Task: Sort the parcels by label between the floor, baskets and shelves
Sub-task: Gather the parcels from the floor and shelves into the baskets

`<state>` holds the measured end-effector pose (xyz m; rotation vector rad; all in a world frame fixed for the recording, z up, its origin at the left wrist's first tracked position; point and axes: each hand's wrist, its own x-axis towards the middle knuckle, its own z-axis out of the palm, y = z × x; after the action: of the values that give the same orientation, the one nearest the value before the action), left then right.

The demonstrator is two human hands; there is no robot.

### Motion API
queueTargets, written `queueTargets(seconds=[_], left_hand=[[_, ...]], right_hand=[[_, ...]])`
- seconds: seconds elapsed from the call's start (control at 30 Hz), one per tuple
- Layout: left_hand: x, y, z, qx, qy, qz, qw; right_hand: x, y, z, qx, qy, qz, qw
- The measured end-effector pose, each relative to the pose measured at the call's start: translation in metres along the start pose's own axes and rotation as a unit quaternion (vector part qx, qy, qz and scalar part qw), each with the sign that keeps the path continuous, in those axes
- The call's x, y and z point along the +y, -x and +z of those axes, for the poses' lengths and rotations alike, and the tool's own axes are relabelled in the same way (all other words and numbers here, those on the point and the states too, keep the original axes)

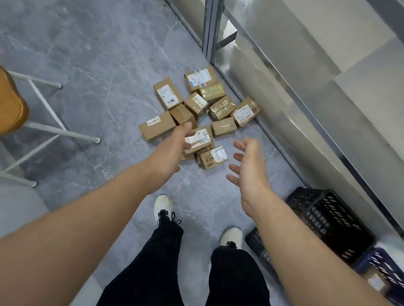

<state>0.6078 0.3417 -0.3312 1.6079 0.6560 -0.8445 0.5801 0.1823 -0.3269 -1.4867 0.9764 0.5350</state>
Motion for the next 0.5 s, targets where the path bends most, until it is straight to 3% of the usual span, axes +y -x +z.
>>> queueTargets(seconds=[0.5], left_hand=[[-0.101, -0.231, 0.080, 0.015, 0.002, -0.104, 0.994]], right_hand=[[0.103, -0.251, 0.002, -0.023, 0.038, 0.088, 0.995]])
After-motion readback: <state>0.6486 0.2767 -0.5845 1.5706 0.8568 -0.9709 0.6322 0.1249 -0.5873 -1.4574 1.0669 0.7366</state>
